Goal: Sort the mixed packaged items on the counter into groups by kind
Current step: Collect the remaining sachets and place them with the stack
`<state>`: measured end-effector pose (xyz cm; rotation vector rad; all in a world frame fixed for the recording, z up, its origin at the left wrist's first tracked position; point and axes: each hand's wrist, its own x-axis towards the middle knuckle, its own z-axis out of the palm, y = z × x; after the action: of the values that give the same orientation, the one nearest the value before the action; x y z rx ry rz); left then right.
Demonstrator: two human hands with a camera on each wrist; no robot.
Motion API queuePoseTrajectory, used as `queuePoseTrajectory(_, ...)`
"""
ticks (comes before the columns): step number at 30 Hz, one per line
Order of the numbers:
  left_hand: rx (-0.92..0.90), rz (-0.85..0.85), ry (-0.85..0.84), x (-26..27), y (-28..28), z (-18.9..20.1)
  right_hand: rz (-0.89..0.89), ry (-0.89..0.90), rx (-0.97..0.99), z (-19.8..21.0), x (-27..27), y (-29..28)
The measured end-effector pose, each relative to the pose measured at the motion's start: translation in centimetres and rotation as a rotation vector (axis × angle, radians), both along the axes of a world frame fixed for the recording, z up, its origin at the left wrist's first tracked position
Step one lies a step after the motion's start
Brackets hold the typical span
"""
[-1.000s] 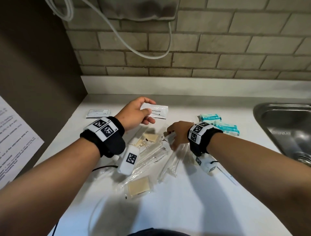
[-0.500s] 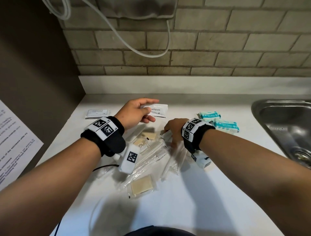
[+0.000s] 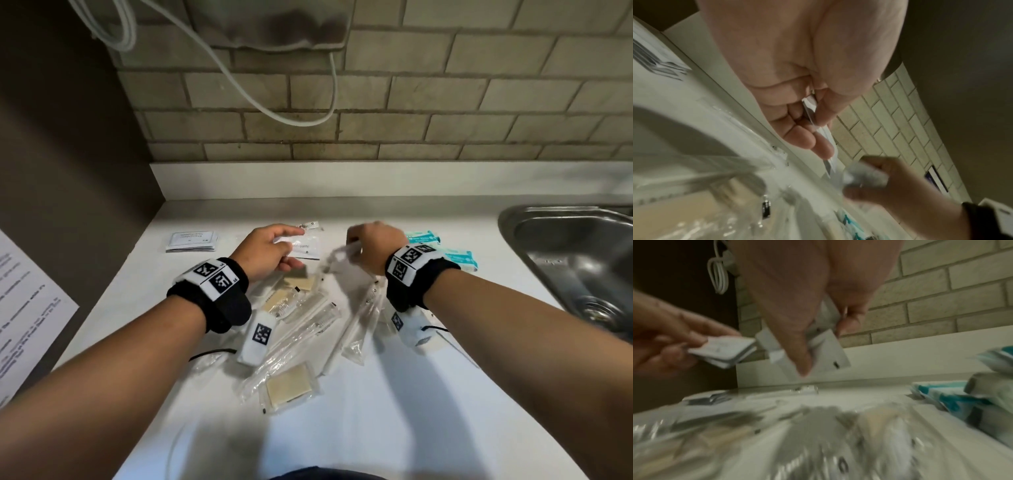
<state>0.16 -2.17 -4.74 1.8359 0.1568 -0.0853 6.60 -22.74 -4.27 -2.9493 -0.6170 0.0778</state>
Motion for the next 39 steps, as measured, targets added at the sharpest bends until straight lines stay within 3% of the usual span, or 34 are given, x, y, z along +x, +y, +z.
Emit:
queuePoseTrajectory(3,-0.005,-0.002,0.067,-0.1,-0.4,-0.2,-0.016,-0.223,0.239,1.8,0.3,0.3)
queuePoseTrajectory(6,-0.091,-0.003,0.080,-0.3,-1.0,0.0,0.175,-0.307,0.351,3.1,0.3,1.3)
queuePoseTrajectory(9,-0.175,0.016,0.030,0.2,-1.0,0.6,0.360,-0.323,0.338,2.8,-0.2,2.2)
queuePoseTrajectory(12,-0.247,0.013,-0.011,0.6,-0.6,1.4,0.412,-0.242,0.352,1.7,-0.5,2.8)
queuePoseTrajectory(22,-0.319,-0.004,-0.062,0.2,0.1,1.2,0.421,-0.174,0.386,1.6,-0.3,2.7)
queuePoseTrajectory(27,-0.239,-0.036,-0.049,0.3,0.1,0.6,0.419,-0.098,0.409,1.4,-0.3,2.3)
queuePoseTrajectory(34,-0.218,-0.031,-0.041,0.0,0.9,0.0,0.106,-0.041,0.559,2.8,0.2,1.4)
queuePoseTrajectory(39,-0.200,0.000,-0.014,0.1,1.0,-0.2,0.089,0.162,0.593,2.4,0.4,1.9)
